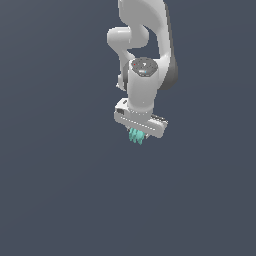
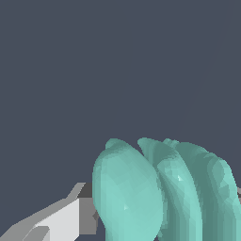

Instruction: Pick up the object and move it to a goal position.

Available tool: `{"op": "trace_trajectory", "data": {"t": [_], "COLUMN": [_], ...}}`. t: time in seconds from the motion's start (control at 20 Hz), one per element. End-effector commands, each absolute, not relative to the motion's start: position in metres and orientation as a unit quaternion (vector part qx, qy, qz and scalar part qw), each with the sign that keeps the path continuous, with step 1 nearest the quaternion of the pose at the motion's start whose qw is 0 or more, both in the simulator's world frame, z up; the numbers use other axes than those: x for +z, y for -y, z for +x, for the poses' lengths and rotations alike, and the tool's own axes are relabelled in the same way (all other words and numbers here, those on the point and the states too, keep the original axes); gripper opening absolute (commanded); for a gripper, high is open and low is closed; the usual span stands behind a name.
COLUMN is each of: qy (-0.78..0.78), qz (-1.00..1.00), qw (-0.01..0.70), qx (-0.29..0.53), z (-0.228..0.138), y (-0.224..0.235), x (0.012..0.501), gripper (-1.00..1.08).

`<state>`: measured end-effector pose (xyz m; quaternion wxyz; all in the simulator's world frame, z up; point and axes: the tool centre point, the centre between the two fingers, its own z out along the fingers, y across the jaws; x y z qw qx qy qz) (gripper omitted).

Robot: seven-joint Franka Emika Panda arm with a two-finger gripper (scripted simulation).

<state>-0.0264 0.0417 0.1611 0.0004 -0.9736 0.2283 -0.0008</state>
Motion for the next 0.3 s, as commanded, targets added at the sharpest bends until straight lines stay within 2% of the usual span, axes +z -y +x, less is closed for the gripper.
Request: {"op": "trace_trajectory", "data": {"t": [0.0, 0.25], "qy": [-0.228, -0.228], "qz": [-0.974, -0.974], "qw": [0.000, 0.000], "qx": [0.000, 0.000], "z": [-0.0260, -0.0252], "y": [-0.0396, -0.0381], "x": [0.1717, 0.1794], "gripper": [-1.00, -1.00]}}
